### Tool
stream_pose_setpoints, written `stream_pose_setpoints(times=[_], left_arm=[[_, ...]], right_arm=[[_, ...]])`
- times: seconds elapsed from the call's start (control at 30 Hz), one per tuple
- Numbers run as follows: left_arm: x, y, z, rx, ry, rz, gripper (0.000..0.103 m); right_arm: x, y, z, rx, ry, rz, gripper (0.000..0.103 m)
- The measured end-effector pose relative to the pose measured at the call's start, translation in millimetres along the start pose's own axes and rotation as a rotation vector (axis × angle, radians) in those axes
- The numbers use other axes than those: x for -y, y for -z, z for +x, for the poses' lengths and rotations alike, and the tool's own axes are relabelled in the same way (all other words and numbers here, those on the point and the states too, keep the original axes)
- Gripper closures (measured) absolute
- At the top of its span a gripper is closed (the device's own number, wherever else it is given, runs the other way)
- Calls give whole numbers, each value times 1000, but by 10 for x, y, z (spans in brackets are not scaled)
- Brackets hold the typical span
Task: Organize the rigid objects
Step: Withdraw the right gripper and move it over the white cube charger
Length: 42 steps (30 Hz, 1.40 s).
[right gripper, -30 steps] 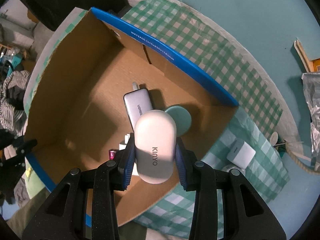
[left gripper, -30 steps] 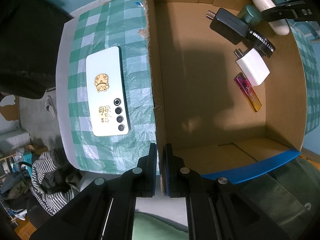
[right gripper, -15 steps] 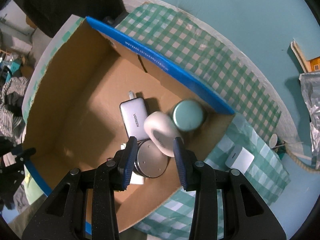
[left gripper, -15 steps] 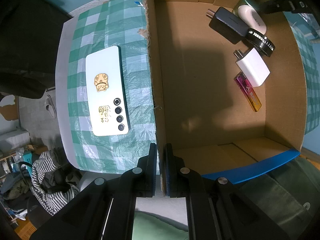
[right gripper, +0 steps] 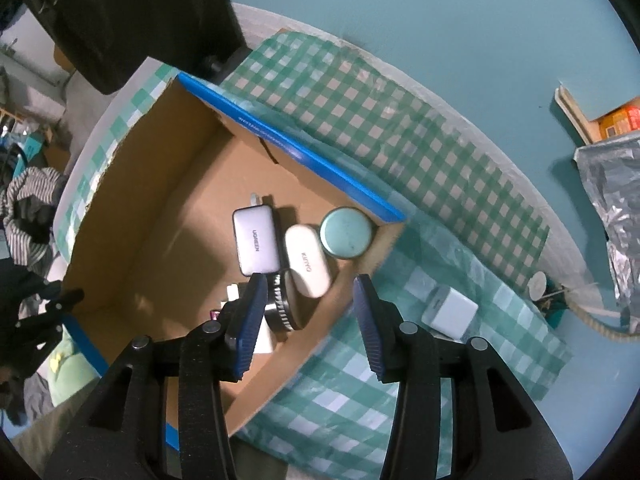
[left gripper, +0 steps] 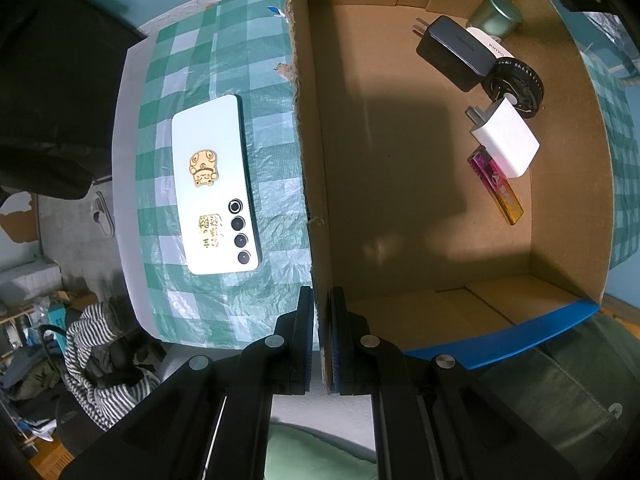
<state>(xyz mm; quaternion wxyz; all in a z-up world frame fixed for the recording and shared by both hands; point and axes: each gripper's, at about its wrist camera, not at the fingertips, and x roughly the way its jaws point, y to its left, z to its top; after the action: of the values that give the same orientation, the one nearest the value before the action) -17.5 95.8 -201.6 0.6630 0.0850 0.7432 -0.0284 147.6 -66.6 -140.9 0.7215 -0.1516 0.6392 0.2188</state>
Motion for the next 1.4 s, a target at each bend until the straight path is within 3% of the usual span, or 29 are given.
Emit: stream_pose_setpoints(times=[0.57, 0.73, 0.97, 1.4], left_arm=[[13, -2, -17, 2, -5, 3, 95], [10, 0, -25, 2, -6, 4, 95], [4, 5, -35, 3, -3, 0, 95], [-4, -7, -39, -7, -8, -14, 95]], right_arm=[[404, 217, -248, 26, 22, 70, 58], [634, 289, -223, 20, 36, 124, 47], [1079, 374, 42, -34, 40, 234, 46], [1742, 449, 715, -105, -29, 436, 46]])
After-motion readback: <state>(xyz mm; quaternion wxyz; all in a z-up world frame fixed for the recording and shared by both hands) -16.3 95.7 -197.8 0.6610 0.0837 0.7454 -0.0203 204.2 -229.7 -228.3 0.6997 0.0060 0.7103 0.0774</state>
